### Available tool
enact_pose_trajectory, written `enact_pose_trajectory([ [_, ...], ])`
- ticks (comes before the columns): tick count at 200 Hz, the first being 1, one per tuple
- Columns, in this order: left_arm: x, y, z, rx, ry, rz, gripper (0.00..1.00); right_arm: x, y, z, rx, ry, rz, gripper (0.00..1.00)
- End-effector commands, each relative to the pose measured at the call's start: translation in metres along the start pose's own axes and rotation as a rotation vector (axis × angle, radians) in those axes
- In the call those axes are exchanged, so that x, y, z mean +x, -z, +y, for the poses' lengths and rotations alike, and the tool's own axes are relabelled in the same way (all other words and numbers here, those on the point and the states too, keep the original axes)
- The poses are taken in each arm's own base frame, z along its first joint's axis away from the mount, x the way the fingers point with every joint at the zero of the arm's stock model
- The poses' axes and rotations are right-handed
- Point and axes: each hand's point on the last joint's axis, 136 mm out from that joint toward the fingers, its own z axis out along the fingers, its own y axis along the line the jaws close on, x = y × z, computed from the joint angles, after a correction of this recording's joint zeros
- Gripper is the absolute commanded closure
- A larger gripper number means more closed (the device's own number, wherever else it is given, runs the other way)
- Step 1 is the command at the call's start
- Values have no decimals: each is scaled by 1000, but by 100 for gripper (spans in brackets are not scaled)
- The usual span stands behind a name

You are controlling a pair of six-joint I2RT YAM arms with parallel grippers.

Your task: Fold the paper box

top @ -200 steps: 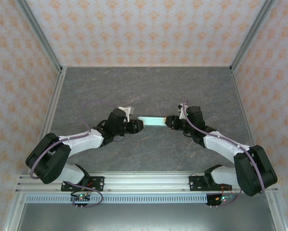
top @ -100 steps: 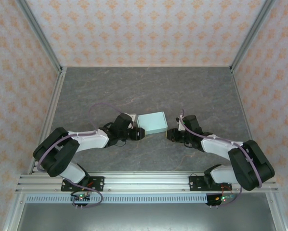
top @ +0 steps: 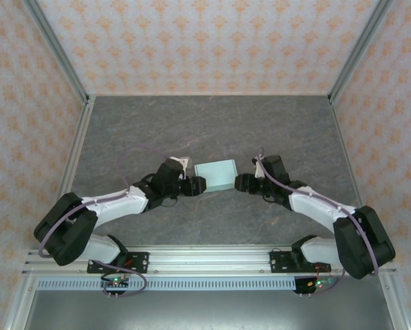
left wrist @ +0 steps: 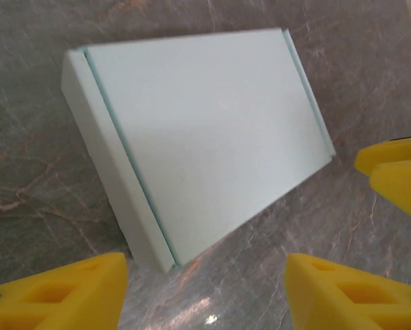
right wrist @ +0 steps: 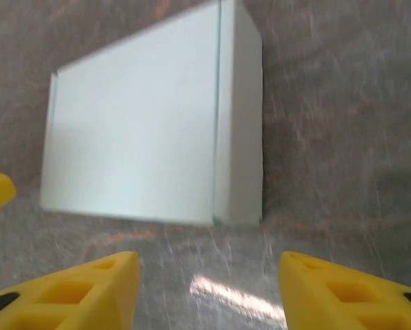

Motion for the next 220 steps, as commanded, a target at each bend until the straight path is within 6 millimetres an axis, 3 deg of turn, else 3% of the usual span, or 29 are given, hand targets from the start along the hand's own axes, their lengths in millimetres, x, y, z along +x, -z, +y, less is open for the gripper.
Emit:
enact_pose_trajectory([
  [1, -18, -10, 11, -36, 85, -2, 38, -26, -11, 2, 4, -43, -1, 44],
  [39, -26, -28, 16, -68, 96, 10, 39, -38, -39, 0, -17, -81, 49, 47],
  [81, -37, -48, 12, -59, 97, 27, 52, -48, -59, 8, -63, -102, 51, 56],
  [123, -71, -69, 21, -107, 84, 9, 55, -79, -72, -1, 3, -120, -15, 62],
  [158, -108, -88, 35, -165, 57, -7, 51, -109, -91, -9, 60, -144, -56, 61],
  [174, -110, -100, 48, -210, 56, 20, 50, -118, -97, -14, 83, -148, -64, 59],
  [198, -126, -94, 50, -226, 28, -7, 45, -128, -93, -20, 118, -135, -76, 50],
  [220, -142, -75, 49, -279, -30, -40, 38, -143, -65, -24, 201, -84, -127, 45],
])
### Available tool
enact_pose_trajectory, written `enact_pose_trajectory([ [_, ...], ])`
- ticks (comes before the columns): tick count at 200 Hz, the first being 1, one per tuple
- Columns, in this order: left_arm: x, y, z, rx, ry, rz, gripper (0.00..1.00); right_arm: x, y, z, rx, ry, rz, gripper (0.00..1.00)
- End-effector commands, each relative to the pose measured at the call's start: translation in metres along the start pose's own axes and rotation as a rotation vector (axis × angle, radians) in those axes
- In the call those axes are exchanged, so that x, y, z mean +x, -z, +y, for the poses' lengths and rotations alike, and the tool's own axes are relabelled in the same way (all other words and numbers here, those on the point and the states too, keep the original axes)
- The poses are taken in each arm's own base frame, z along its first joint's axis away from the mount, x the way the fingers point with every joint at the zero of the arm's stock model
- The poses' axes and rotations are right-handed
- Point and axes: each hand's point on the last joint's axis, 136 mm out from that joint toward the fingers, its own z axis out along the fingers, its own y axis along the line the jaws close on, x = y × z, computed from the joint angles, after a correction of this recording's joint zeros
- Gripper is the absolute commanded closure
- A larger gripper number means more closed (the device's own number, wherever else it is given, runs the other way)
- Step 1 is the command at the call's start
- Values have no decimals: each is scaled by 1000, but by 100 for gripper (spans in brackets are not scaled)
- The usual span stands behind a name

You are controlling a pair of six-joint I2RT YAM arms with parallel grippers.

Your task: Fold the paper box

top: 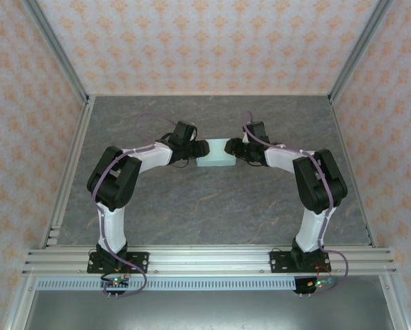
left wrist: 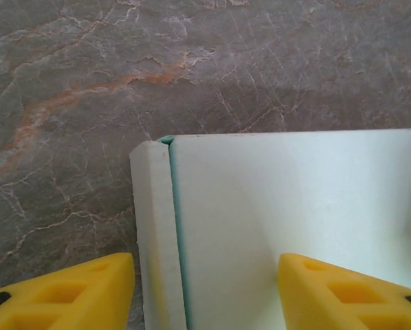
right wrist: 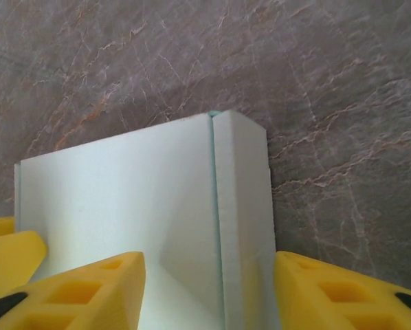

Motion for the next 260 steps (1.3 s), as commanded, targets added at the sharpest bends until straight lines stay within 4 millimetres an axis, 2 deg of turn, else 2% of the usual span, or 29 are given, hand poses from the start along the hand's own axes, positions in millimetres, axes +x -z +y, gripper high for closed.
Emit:
enact_pose_trajectory([
  [1, -22, 24, 1, -67, -88, -43, 38, -25, 29, -5, 90, 50, -76, 44],
  [13, -38, 48, -3, -83, -125, -109, 33, -36, 50, -5, 132, 85, -122, 41],
  [25, -49, 68, -5, -98, -157, -172, 30, -46, 73, -4, 175, 124, -169, 32],
  [37, -58, 92, 1, -138, -174, -255, 29, -54, 99, -8, 243, 167, -223, 27],
  [50, -64, 122, 14, -195, -188, -371, 26, -60, 130, -24, 358, 210, -302, 24],
  [72, -57, 174, 50, -333, -222, -542, 23, -67, 185, -59, 595, 271, -461, 19],
  [81, -55, 195, 66, -399, -221, -606, 17, -67, 202, -74, 683, 279, -519, 15],
  [104, -46, 230, 108, -527, -177, -687, 1, -62, 224, -104, 790, 261, -618, 0],
  [123, -44, 246, 135, -581, -140, -700, 0, -53, 227, -126, 841, 249, -675, 1],
  [145, -46, 244, 159, -626, -199, -683, 0, -43, 215, -142, 813, 280, -732, 1],
  [180, -45, 210, 185, -594, -281, -643, 0, -30, 189, -162, 698, 254, -725, 1],
  [209, -43, 186, 194, -547, -279, -624, 0, -37, 186, -150, 630, 316, -766, 1],
  [236, -37, 163, 207, -519, -265, -623, 0, -40, 171, -146, 578, 364, -727, 1],
  [244, -33, 162, 210, -513, -258, -622, 0, -41, 169, -141, 535, 374, -746, 1],
  [260, -30, 159, 207, -488, -277, -625, 0, -37, 157, -145, 514, 386, -723, 1],
])
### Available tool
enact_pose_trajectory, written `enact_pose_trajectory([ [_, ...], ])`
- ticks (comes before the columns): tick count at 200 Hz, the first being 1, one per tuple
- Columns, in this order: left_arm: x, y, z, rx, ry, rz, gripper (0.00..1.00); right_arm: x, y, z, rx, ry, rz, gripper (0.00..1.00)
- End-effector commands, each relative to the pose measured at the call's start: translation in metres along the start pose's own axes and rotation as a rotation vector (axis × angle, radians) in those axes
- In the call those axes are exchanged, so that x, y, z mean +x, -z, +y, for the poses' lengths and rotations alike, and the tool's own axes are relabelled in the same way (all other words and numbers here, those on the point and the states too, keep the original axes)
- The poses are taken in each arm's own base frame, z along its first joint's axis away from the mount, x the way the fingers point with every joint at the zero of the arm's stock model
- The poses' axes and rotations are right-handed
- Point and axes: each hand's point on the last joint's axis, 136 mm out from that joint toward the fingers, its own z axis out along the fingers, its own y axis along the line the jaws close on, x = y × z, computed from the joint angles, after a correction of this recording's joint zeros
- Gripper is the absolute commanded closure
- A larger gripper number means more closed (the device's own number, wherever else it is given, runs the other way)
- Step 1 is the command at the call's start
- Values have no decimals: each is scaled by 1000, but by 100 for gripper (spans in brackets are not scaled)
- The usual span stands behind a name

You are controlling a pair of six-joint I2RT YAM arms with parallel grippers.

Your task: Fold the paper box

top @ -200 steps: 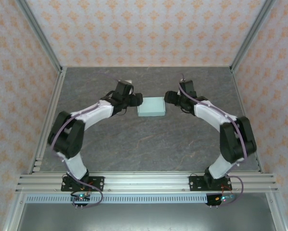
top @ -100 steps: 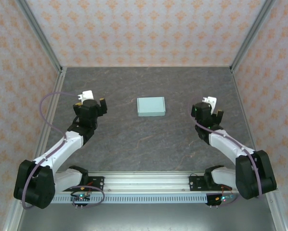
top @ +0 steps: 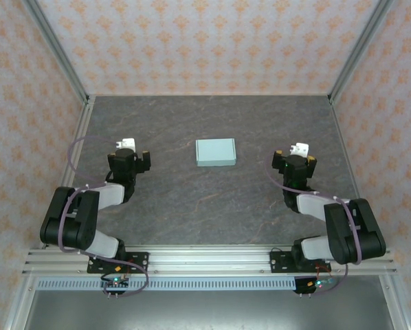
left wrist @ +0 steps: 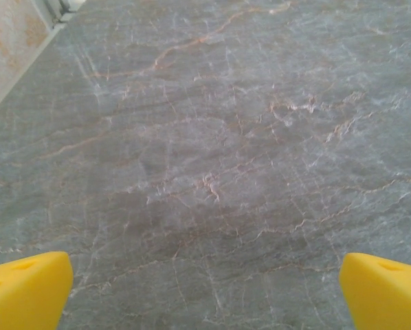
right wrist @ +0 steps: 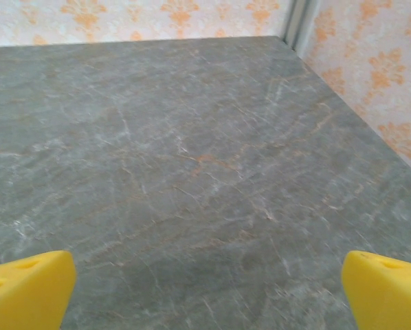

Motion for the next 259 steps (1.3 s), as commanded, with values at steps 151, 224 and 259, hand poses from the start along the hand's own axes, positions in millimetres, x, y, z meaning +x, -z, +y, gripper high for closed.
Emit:
enact_pose_trajectory([
  [151, -15, -1, -3, 57, 25, -91, 0, 9, -35, -4, -87, -122, 50, 1],
  [224, -16, 0, -3, 45, 16, -95, 0, 9, -35, -4, -88, -123, 51, 1],
  [259, -16, 0, -3, 44, 15, -94, 0, 9, -35, -5, -86, -124, 51, 1],
])
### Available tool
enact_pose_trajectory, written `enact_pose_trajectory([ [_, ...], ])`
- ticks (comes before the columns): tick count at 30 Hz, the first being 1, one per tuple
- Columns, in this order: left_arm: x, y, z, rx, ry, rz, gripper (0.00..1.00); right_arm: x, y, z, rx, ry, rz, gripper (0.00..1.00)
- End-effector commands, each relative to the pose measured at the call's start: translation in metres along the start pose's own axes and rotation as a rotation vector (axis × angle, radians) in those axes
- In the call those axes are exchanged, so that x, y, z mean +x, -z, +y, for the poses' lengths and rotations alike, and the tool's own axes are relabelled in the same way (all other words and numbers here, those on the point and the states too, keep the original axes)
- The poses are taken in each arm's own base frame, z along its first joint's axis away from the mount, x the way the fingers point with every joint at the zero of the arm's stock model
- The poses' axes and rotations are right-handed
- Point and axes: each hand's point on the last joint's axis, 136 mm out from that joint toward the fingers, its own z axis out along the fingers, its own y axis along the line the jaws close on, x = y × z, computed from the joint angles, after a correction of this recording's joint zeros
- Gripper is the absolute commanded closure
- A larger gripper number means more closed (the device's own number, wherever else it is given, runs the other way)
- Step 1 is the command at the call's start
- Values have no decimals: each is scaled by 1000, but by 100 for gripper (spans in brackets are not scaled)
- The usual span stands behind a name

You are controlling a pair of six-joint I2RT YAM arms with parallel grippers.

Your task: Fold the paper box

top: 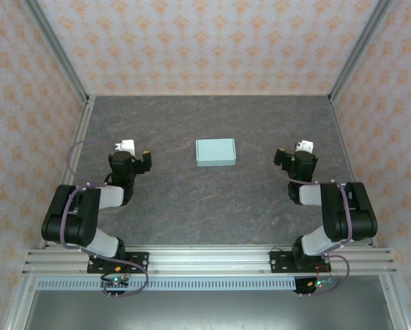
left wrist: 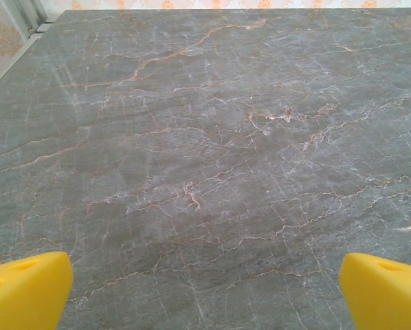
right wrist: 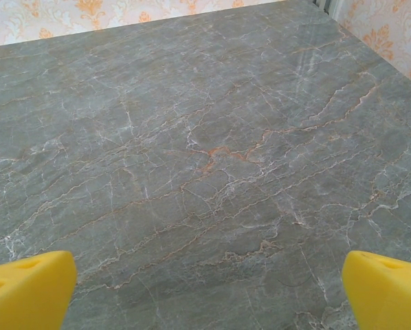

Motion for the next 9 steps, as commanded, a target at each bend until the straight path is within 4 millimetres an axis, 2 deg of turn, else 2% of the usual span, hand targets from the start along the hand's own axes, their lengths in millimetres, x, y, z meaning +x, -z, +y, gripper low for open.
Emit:
enact_pose_trajectory([
  [1, -13, 0, 2, -19, -8, -45, 0, -6, -2, 3, -10, -17, -9, 1],
  [9, -13, 0, 1, -18, -8, -46, 0, -6, -2, 3, -11, -16, -9, 1],
])
